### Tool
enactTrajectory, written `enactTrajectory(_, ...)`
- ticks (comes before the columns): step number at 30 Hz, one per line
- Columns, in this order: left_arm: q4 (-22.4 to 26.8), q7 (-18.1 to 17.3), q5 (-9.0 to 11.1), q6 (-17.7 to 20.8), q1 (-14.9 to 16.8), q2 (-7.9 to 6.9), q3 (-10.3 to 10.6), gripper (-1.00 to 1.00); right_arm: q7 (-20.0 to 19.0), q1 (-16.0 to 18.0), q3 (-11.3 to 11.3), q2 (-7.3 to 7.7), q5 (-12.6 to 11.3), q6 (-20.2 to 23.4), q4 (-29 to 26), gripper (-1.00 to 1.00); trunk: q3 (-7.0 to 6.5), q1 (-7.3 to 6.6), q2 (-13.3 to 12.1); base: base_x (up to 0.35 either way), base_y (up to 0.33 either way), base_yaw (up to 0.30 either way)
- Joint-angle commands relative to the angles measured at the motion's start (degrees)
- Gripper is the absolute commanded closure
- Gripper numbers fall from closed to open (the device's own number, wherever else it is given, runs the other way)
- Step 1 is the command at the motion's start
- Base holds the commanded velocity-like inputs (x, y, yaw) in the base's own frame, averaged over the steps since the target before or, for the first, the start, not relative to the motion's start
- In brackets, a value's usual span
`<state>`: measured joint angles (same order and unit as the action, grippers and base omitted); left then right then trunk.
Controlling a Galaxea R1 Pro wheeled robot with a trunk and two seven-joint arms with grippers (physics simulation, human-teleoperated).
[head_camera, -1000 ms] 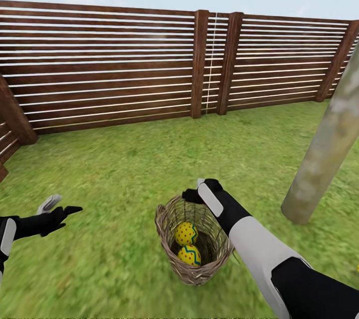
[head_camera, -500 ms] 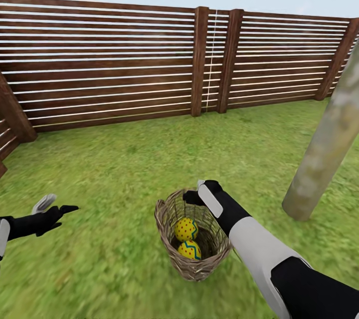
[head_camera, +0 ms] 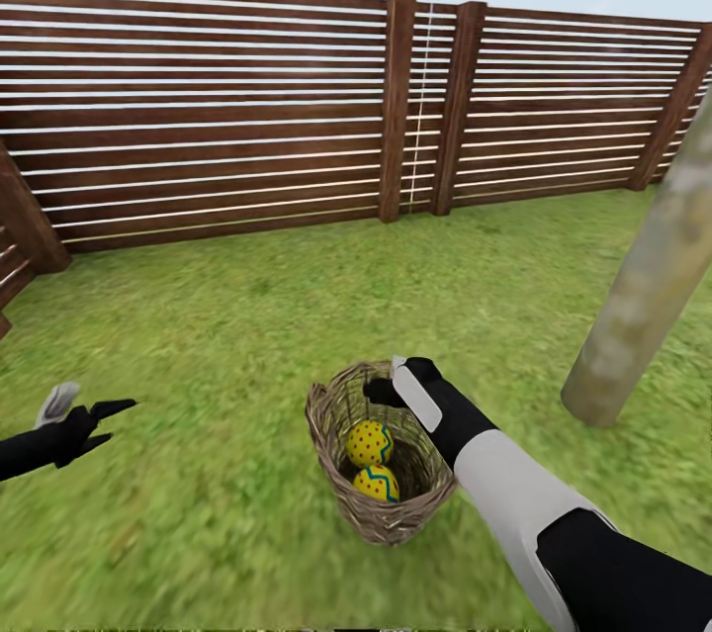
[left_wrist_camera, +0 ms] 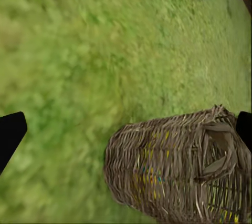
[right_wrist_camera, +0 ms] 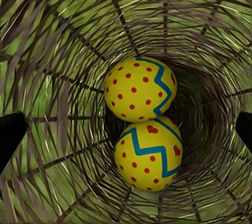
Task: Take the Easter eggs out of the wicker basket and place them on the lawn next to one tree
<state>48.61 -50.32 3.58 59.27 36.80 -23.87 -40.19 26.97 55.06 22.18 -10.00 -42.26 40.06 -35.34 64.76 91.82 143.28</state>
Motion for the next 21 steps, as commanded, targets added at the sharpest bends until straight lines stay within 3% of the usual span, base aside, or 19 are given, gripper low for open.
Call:
enactTrajectory(1,-0.01,-0.66,0.38,0.50,-0.08,-0.29,-0.51,-1.00,0.54,0.04,0.14,0.00,-0.52,-0.01,-0.02,-1.00,0.28,0.01,0.04,0.000,0.000,0.000)
enactTrajectory(6,-0.01,-4.01,0.37,0.50,-0.60,-1.30,-1.58,-1.00,0.54,0.04,0.14,0.00,-0.54,-0.26,0.04,-1.00,1.39,0.14,0.11,0.000,0.000,0.000)
enactTrajectory(21,-0.01,-8.49,0.23,0.50,-1.46,-1.53,-2.36,-1.00,0.54,-0.04,0.40,0.00,-0.28,-3.04,0.71,-1.00,4.71,0.53,0.31,0.000,0.000,0.000)
